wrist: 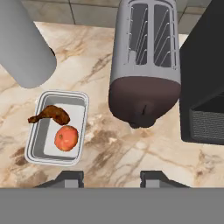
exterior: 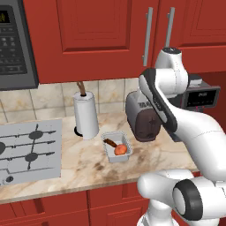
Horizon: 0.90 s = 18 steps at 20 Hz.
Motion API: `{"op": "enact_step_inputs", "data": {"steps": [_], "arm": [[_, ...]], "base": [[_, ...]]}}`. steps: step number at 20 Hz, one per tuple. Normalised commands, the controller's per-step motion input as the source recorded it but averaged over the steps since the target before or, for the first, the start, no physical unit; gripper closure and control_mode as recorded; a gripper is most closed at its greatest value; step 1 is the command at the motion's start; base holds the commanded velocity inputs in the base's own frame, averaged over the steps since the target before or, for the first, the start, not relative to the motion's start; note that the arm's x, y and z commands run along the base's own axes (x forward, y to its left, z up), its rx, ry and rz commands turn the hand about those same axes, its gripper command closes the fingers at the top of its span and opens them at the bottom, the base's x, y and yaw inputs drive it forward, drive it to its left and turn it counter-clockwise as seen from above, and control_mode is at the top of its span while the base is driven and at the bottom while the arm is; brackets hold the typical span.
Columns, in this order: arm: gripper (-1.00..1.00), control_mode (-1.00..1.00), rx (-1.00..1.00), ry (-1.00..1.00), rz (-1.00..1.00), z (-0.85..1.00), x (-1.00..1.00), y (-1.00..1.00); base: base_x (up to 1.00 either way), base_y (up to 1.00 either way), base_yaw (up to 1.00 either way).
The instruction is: Place the tupperware on the second highest shelf of the fridge. Make space for the tupperware among the existing items by rearranging them on the shelves if needed. Close the fridge door when finished.
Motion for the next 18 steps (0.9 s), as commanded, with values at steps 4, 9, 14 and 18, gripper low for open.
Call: {"op": "enact_step_inputs", "data": {"steps": [4,9,14,18], "arm": [[-1.00,-1.00,0.00,-0.01,-0.01,-0.01,-0.14,0.06],[-1.00,-1.00,0.00,0.08,-0.11,-0.71,-0.28,0.31],[-1.00,-1.00,0.00,0.03,-0.14,-1.00,-0.03,0.42],[-1.00,-1.00,0.03,0.03,-0.19,-1.00,0.13,0.46]], "base": [[0.00,0.00,0.00],[0.00,0.00,0.00],[0.00,0.00,0.00],[0.00,0.00,0.00]]}}
